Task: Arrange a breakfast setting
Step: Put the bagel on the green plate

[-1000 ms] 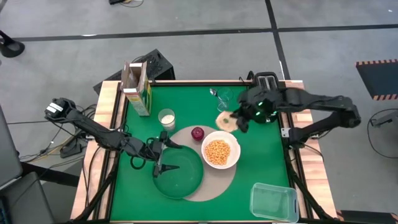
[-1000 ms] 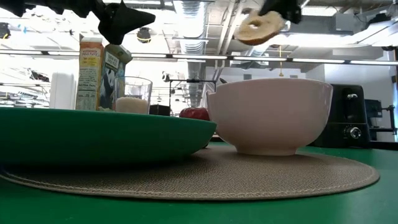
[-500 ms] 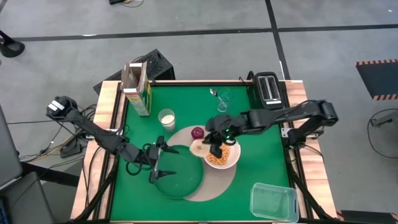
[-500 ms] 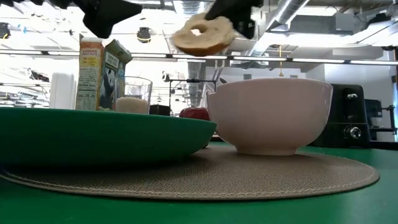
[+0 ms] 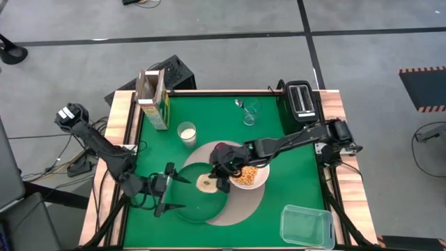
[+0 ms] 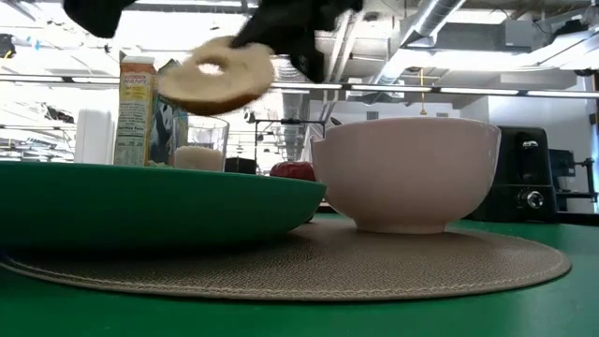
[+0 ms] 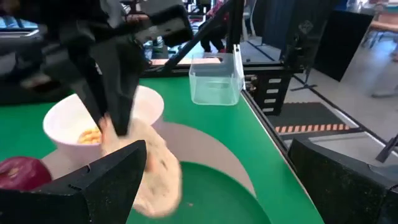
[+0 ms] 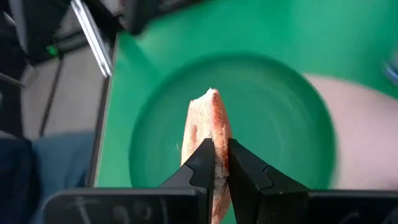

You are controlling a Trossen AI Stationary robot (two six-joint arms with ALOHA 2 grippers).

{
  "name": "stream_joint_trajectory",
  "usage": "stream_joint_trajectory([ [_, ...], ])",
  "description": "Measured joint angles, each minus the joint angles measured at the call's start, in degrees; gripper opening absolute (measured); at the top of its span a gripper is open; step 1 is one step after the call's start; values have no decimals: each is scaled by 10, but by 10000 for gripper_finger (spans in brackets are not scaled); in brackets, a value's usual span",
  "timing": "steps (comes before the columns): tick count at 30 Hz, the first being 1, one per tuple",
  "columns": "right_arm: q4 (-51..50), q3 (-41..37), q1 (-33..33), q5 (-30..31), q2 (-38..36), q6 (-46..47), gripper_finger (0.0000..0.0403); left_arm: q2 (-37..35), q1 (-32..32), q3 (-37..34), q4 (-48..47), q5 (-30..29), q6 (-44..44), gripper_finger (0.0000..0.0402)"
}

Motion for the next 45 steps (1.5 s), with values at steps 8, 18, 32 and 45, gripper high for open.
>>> stream_joint_trajectory([
  [8,16,67,3,-40,87,6,57,-16,-64,0,-20,-56,-8,387],
  [18,21,125,3,-88,169,11,57,-15,-85,0,-24,-80,-17,387],
  [32,33,138,-15,-115,222,40,57,-15,-84,0,-22,-80,-17,387],
  [45,36,138,-26,-113,230,54,62,-15,-84,0,-27,-80,-16,387],
])
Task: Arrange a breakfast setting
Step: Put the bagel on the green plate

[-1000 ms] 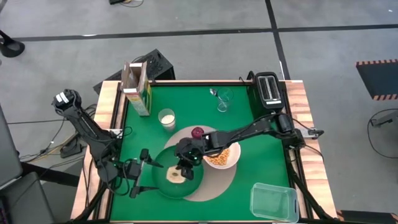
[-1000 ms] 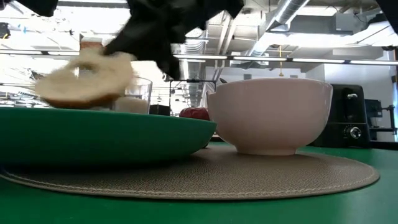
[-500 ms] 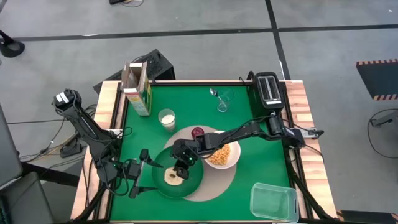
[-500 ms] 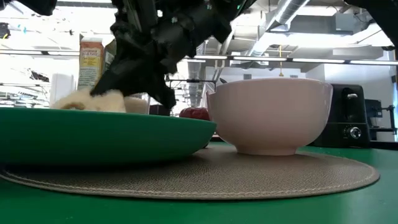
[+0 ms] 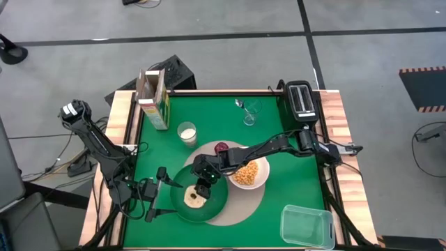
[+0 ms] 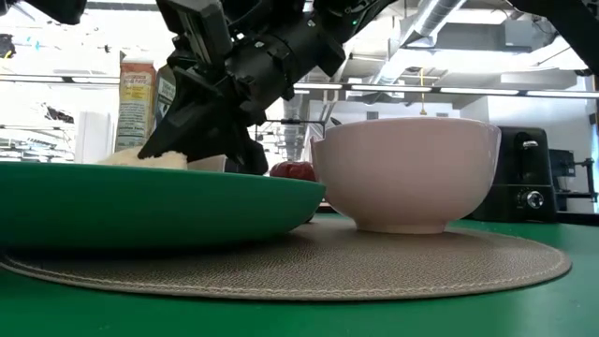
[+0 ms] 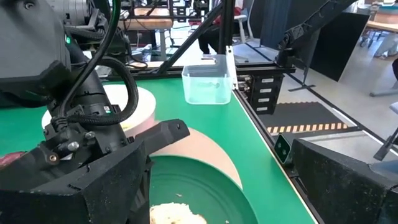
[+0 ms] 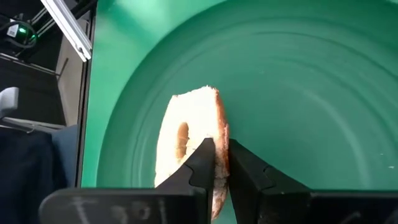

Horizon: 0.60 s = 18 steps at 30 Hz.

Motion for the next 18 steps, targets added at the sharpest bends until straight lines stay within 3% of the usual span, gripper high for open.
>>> stream_joint_trajectory([
  [18,-4,-1,0,16,1,0,172,0,0,0,-8,0,-3,387],
])
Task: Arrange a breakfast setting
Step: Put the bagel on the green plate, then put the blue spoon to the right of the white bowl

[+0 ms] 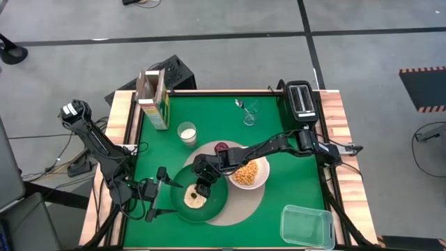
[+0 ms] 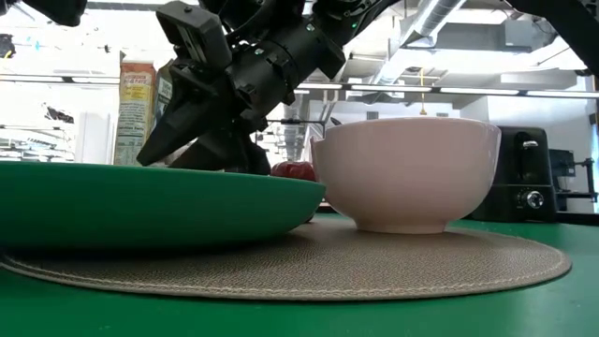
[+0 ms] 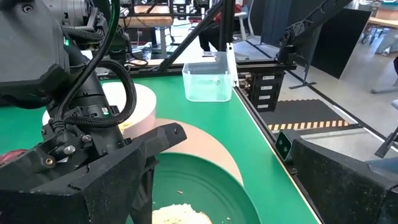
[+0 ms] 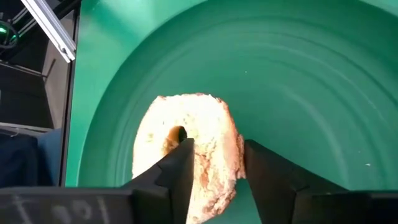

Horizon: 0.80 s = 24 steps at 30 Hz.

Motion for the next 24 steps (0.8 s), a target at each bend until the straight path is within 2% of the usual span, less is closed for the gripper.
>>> stream_joint_trajectory([
  [10,2,0,0,0,0,-2,239,0,0,0,0,0,0,387],
  [24,-22,0,10,0,-63,-58,244,0,0,0,0,0,-1,387],
])
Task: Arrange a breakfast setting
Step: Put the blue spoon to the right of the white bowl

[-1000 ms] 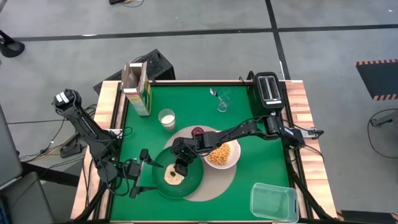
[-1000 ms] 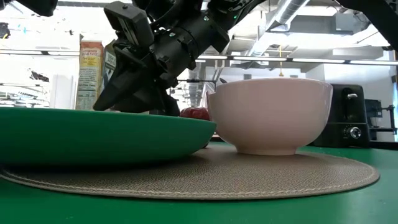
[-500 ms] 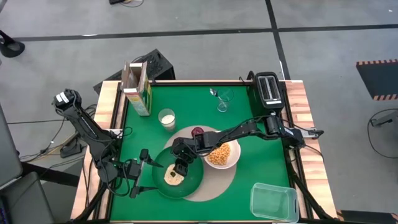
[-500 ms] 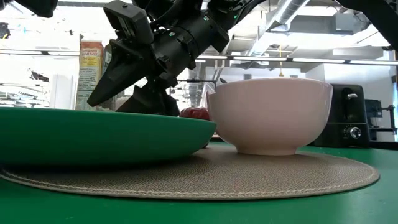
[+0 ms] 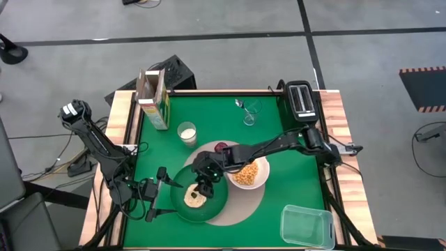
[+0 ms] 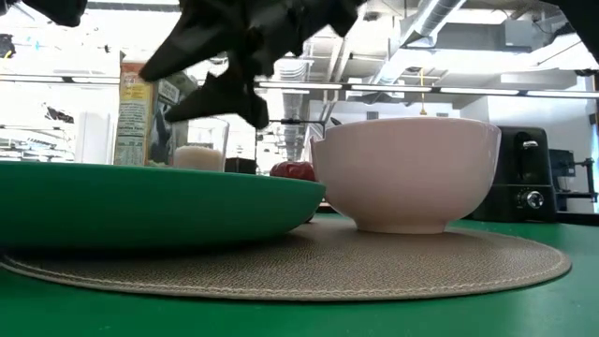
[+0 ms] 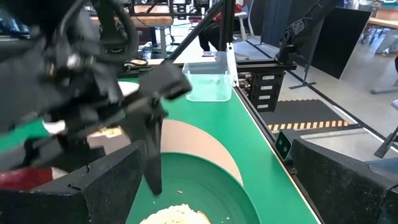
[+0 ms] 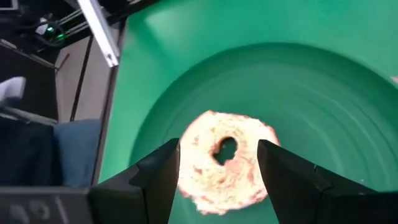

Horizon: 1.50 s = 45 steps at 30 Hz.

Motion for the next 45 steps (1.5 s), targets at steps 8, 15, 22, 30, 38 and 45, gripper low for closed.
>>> stream_joint_trajectory([
  [8,-72,0,3,40,-49,-35,241,0,0,0,0,0,-6,387],
  [15,-150,0,3,94,-79,-63,208,0,0,0,0,0,-13,387],
  [22,-180,-10,-3,120,-100,-77,188,0,1,0,-2,0,-16,387],
  [30,-196,-10,-16,124,-112,-95,185,0,1,0,-5,0,-18,387],
  [38,-224,-10,-21,142,-112,-107,185,0,1,0,-12,-11,-19,387],
  [45,-242,-11,-25,152,-120,-116,184,0,1,0,-22,-14,-20,387],
])
